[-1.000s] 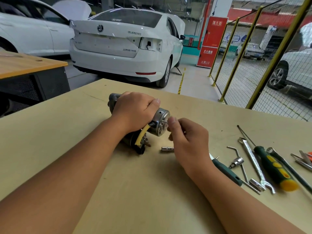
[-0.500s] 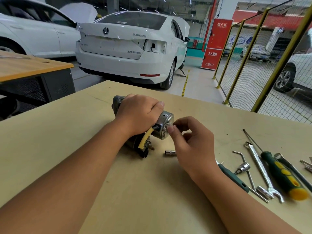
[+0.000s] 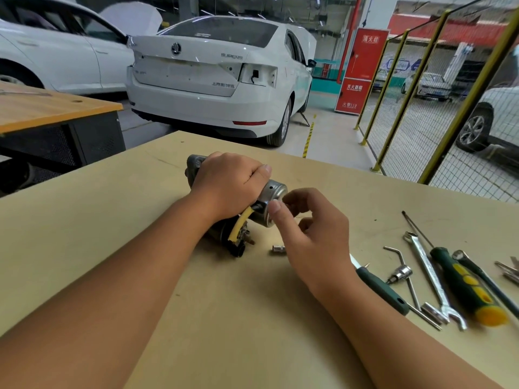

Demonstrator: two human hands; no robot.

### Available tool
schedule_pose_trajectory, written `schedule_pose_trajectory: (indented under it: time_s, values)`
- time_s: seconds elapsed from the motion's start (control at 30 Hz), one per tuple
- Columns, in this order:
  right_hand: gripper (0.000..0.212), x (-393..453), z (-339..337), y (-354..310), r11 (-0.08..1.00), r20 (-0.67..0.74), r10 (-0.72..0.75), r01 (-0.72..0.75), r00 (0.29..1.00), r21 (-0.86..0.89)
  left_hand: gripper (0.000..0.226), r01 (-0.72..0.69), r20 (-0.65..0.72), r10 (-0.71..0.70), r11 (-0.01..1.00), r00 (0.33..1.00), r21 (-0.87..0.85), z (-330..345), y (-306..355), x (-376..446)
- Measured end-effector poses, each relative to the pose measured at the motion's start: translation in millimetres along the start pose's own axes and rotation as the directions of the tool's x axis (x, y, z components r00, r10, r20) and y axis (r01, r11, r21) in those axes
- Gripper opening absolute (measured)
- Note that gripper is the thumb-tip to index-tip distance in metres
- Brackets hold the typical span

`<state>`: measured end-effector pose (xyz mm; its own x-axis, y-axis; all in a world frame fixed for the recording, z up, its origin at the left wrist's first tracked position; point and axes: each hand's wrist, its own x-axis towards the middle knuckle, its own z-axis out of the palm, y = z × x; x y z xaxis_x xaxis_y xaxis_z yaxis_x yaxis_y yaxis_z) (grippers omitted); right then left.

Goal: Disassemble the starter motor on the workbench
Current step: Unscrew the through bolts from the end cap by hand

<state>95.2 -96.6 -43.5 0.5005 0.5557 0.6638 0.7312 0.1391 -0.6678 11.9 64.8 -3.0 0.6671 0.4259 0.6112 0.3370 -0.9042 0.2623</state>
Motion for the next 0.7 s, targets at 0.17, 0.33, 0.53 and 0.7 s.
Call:
schedule_pose_trajectory:
  time_s: [0.17, 0.33, 0.53, 0.7]
  values:
    - [0.018, 4, -3, 0, 0.999, 0.009, 0.026, -0.026, 1.0, 0.018, 0.047, -0.009, 0.004, 0.009, 1.0, 1.0, -0.012, -1, -2, 1]
    - [0.033, 3, -11, 6, 0.984, 0.055, 0.169, -0.172, 0.984, 0.05, 0.05, -0.035, 0.04, 0.04, 0.993, 0.998, -0.117, -6, -13, 0]
    - [0.019, 5, -17, 14, 0.92, 0.336, 0.204, -0.063, 0.919, -0.386, 0.053, -0.031, 0.087, 0.048, 0.982, 0.995, -0.184, -14, -20, -1]
    - [0.021, 9, -23, 9, 0.922, 0.497, 0.148, 0.062, 0.855, -0.382, 0.06, -0.011, 0.09, 0.029, 0.98, 0.995, -0.199, -15, -18, -2]
